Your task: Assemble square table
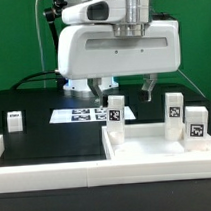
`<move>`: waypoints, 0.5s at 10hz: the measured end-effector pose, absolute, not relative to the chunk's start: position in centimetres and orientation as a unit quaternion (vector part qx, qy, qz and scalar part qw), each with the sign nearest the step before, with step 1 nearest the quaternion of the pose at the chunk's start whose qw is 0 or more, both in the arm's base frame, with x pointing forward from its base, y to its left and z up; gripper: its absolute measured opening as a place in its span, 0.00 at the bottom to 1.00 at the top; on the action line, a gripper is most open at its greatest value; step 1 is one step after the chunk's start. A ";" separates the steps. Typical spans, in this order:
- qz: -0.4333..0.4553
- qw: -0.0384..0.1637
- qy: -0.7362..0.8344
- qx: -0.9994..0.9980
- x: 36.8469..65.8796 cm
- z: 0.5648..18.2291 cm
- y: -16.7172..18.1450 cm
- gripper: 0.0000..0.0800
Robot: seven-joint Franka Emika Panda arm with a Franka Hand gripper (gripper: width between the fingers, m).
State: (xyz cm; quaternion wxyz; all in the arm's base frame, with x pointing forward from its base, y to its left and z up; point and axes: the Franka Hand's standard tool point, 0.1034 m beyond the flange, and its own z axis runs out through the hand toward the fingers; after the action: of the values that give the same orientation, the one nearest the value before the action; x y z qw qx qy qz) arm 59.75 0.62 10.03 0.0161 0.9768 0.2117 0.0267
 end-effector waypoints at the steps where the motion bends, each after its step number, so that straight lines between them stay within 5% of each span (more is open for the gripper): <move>1: 0.027 0.016 0.236 0.971 59.7 10.2 -1.2 0.81; 5: 0.020 0.014 0.267 0.963 56.8 10.7 -10.0 0.81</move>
Offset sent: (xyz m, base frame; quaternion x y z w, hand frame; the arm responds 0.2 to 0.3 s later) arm -0.0427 -0.0829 0.0047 0.0596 0.0135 -0.0576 0.9965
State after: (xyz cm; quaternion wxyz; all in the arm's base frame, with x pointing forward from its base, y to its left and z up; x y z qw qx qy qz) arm 56.82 -10.02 10.70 0.0141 0.9635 0.2666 0.0202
